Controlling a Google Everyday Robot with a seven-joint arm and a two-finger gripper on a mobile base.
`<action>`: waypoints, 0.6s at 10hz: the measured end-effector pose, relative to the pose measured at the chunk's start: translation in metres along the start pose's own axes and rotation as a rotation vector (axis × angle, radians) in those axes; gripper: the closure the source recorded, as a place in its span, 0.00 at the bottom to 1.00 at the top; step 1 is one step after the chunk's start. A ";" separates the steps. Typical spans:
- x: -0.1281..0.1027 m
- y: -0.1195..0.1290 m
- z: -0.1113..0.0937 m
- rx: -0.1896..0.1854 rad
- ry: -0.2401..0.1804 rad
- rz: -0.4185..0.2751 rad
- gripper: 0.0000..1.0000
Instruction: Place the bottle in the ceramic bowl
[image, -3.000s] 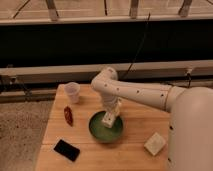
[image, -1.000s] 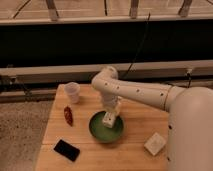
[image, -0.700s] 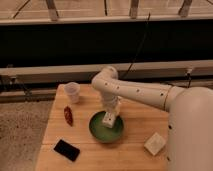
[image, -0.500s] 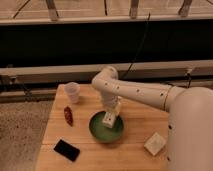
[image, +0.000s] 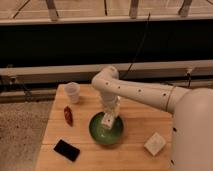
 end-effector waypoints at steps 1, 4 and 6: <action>-0.005 0.002 -0.002 -0.002 0.003 -0.002 0.95; -0.023 0.003 -0.014 0.005 0.024 -0.031 0.65; -0.034 0.006 -0.021 0.017 0.028 -0.050 0.47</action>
